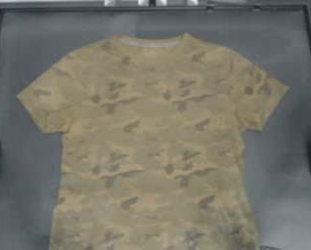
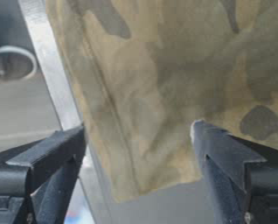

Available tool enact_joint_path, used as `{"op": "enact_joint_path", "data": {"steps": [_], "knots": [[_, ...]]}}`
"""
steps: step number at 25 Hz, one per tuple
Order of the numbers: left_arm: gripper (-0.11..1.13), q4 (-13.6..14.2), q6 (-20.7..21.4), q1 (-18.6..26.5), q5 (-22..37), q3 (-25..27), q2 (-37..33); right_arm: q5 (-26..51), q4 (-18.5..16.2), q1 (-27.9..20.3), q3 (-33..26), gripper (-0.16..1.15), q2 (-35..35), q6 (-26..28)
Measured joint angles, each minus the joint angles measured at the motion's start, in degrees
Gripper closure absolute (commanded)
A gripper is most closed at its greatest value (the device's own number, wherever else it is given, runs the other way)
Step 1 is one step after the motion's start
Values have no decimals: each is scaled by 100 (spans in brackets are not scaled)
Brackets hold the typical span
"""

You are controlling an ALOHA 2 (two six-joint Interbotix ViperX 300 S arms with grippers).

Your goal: Fold shirt

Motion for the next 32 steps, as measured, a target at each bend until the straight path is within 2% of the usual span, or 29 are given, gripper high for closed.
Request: {"op": "enact_joint_path", "data": {"steps": [18, 26, 29, 31, 32], "knots": [[12, 18, 0, 9, 255, -18, 114, 26, -9, 0, 0, 0, 343, 18], [16, -44, -18, 0, 272, -88, 176, 18, 35, 18, -35, 2, 413, 35], [27, -141, -18, 0, 255, -79, 176, 9, 44, 35, -62, 8, 439, 62], [43, -202, -26, 0, 246, -88, 176, 9, 44, 44, -97, 16, 466, 70], [56, -202, -18, 0, 255, -88, 176, 9, 53, 53, -105, 21, 466, 79]]}}
